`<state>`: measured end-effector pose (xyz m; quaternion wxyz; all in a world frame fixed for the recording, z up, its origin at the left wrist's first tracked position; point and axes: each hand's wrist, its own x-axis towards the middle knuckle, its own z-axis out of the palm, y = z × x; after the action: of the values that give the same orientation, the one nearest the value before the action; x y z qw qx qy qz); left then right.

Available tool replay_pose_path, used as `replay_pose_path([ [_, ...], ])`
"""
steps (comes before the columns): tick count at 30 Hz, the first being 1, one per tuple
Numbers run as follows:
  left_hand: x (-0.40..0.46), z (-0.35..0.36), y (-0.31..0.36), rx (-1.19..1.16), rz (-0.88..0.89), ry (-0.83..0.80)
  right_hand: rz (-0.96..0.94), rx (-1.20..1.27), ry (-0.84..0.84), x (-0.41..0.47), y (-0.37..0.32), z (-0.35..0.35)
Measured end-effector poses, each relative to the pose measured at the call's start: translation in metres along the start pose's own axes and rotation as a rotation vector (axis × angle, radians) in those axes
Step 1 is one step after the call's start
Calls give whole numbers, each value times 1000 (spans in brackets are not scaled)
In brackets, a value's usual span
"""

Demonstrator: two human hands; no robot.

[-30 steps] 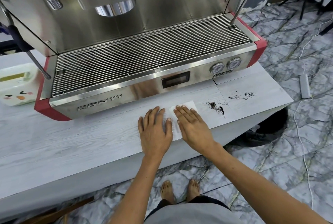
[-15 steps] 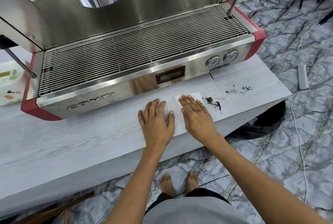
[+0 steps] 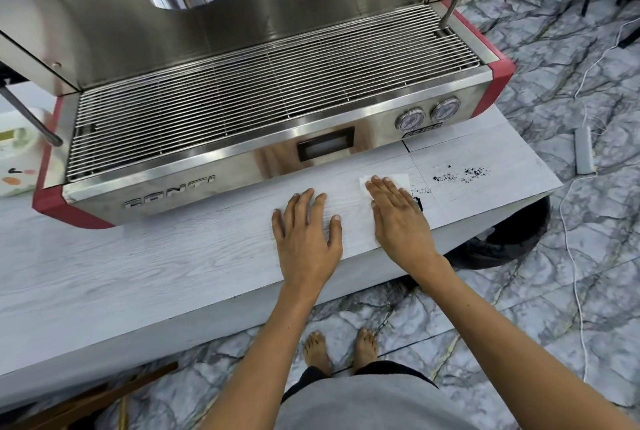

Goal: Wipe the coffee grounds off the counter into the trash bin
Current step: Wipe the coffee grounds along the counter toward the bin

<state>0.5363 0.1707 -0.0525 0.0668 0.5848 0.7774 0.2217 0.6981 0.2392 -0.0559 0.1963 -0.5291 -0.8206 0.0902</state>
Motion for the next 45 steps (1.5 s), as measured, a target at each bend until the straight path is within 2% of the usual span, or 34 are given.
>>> replay_pose_path([
  [18,0,-1,2,9,0,25,37,59,-3,8,30,-12],
  [27,0,-1,4,3,-17,32,19,266,95,12,42,-32],
  [30,0,-2,6,-3,-25,40,-74,254,109,5,32,-35],
  [34,0,-1,6,-17,-29,52,-176,167,34,-14,13,-26],
  [45,0,-1,2,-13,0,27,-126,39,47,-36,2,-4],
])
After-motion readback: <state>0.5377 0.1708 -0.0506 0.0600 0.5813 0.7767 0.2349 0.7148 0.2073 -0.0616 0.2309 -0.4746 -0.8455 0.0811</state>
